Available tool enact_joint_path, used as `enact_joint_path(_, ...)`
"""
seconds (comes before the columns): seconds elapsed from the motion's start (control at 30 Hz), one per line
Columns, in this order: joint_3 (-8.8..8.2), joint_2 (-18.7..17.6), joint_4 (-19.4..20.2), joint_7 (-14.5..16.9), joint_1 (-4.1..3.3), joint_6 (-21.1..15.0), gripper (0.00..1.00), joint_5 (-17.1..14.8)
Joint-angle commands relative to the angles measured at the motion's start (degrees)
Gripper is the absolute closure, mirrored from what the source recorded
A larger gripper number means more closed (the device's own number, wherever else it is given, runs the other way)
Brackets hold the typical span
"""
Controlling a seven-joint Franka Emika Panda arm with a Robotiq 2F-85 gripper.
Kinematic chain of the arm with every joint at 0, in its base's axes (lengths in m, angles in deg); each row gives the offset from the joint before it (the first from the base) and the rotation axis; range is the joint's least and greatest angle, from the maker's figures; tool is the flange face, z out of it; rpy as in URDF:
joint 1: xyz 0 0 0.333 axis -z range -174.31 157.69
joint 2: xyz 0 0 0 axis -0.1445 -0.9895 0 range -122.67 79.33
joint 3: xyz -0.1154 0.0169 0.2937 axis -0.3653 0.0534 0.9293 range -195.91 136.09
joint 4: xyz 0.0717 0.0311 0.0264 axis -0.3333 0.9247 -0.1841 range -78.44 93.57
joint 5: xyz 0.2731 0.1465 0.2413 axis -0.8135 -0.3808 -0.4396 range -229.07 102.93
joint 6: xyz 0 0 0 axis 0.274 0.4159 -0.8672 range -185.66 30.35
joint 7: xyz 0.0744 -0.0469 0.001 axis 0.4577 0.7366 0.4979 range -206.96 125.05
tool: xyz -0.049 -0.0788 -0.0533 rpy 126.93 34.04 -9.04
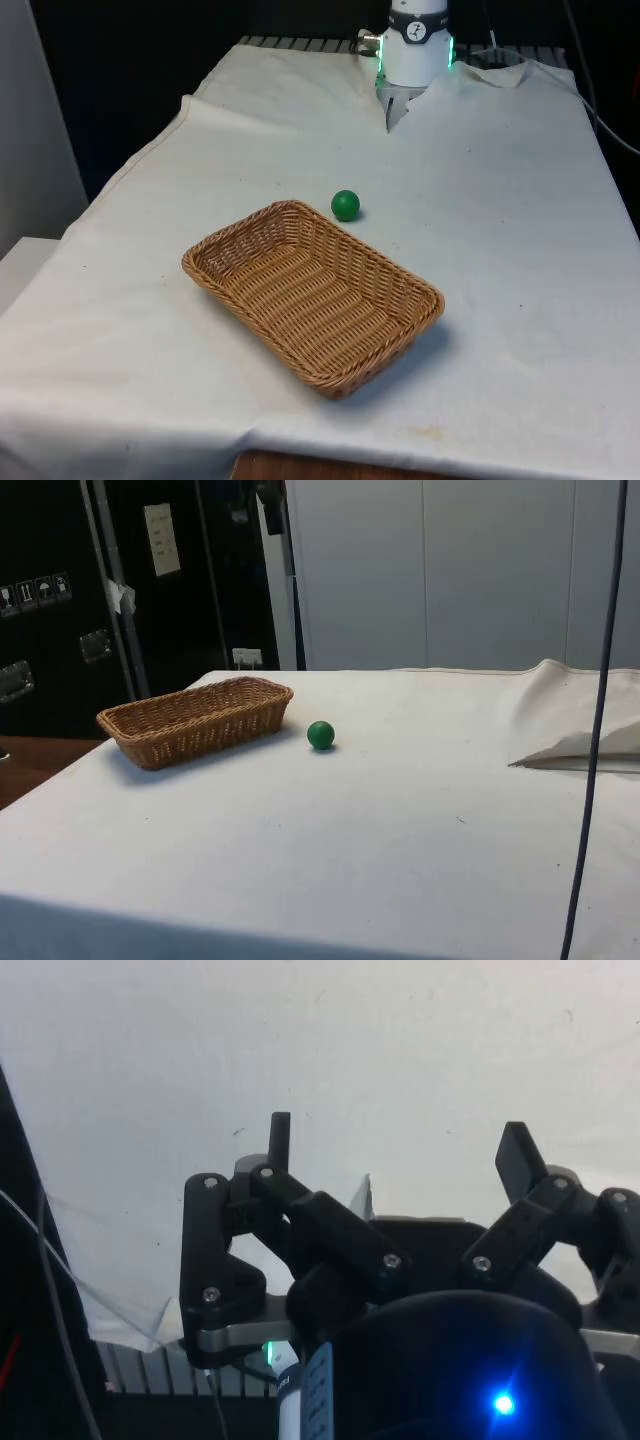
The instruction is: Pick up the ball and place it into the basket.
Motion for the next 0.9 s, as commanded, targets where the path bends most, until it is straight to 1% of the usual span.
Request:
enact_joint_path(0.0, 0.0, 0.1, 0.1, 0.0, 0.0, 0.0, 0.0, 0.0)
enact_joint_path(0.27, -0.34, 2.1, 3.7, 0.3, 0.34, -3.5, 0.0, 1.4)
enact_joint_path(0.3, -0.29, 1.5, 3.0, 0.3, 0.34, -2.3, 0.0, 0.9)
enact_joint_path(0.33, -0.4, 2.3, 4.2, 0.5, 0.4, -4.1, 0.0, 1.5)
enact_joint_path(0.37, -0.46, 2.5, 4.6, 0.5, 0.4, -4.7, 0.0, 1.7)
enact_joint_path(0.4, -0.57, 3.0, 5.6, 0.9, 0.46, -6.1, 0.0, 1.9)
enact_joint_path(0.6, -0.86, 4.0, 8.2, 1.8, 0.63, -9.8, 0.0, 2.1)
enact_joint_path(0.63, -0.86, 3.7, 8.2, 2.0, 0.63, -9.3, 0.0, 1.7)
enact_joint_path(0.67, -0.86, 4.4, 9.4, 2.1, 0.69, -10.9, 0.0, 2.1)
enact_joint_path(0.87, -1.09, 5.4, 13.1, 3.7, 0.97, -14.6, 0.0, 1.8)
